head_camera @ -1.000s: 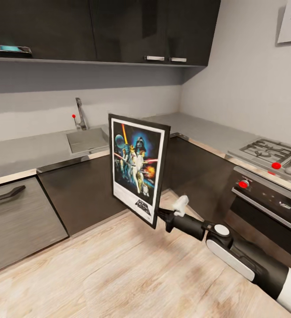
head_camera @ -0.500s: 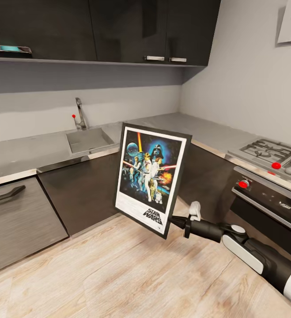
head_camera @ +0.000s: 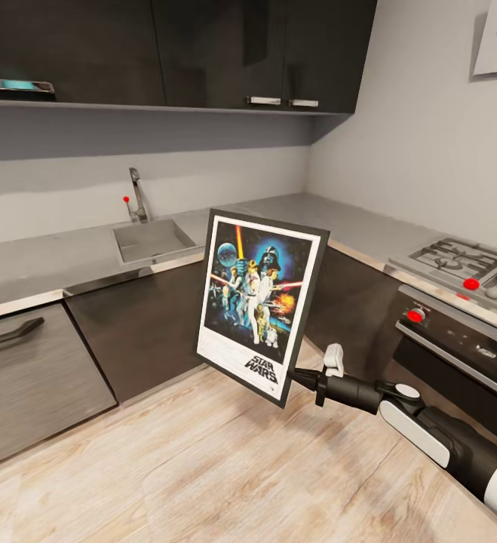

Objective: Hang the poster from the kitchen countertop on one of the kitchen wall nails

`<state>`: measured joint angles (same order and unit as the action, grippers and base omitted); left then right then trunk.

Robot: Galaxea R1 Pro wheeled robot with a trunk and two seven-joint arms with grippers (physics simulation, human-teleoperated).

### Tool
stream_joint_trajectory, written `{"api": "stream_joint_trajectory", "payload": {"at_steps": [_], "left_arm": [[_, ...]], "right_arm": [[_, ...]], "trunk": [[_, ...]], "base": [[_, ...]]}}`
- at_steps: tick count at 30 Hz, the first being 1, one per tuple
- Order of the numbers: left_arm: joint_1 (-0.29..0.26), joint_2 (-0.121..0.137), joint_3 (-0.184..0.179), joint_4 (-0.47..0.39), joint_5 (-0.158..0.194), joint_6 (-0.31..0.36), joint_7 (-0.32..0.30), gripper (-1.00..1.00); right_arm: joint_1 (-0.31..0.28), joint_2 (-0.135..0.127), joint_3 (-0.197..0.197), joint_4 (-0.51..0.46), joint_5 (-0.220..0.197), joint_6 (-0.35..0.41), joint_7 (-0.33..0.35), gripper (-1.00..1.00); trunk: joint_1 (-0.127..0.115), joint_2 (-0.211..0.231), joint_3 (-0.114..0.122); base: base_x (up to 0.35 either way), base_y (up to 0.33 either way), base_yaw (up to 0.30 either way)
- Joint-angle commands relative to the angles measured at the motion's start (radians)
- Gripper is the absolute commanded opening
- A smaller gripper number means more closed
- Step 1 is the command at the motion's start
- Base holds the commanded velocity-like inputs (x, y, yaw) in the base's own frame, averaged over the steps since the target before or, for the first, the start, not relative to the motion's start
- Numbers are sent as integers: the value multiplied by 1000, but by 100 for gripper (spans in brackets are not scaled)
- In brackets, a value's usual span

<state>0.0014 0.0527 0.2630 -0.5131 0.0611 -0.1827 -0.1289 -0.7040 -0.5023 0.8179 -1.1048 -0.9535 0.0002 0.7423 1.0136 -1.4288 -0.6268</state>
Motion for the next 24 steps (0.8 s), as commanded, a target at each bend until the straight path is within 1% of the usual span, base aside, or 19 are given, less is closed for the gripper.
{"api": "stream_joint_trajectory", "payload": {"at_steps": [1, 8, 14, 17, 18, 21, 24], "left_arm": [[0, -1, 4, -1, 6, 0, -9, 100], [0, -1, 0, -2, 4, 1, -9, 100], [-1, -3, -9, -37, 0, 22, -10, 100], [-1, -1, -11, -110, 0, 93, -10, 100], [-1, 1, -11, -145, 1, 140, -11, 100], [-1, 1, -11, -184, 1, 207, -22, 100], [-1, 2, -12, -198, 1, 234, -45, 100]], "right_arm": [[-2, -1, 4, 0, -11, 1, 2, -100], [-2, -1, 4, 1, -10, 1, 1, -100], [-2, -1, 3, 1, -10, 1, 0, -100], [-2, -1, 3, 0, -10, 1, 0, -100], [-2, -1, 3, 0, -10, 1, 0, -100], [-2, -1, 3, 0, -10, 1, 1, -100], [-2, -1, 3, 0, -10, 1, 1, -100]], "trunk": [[-4, 7, 2], [-31, 56, 24], [-54, 98, 43], [-65, 119, 53], [-69, 126, 56], [-81, 147, 65], [-92, 168, 75]], "base": [[0, 0, 0], [0, 0, 0], [0, 0, 0], [0, 0, 0], [0, 0, 0], [0, 0, 0], [0, 0, 0]]}}
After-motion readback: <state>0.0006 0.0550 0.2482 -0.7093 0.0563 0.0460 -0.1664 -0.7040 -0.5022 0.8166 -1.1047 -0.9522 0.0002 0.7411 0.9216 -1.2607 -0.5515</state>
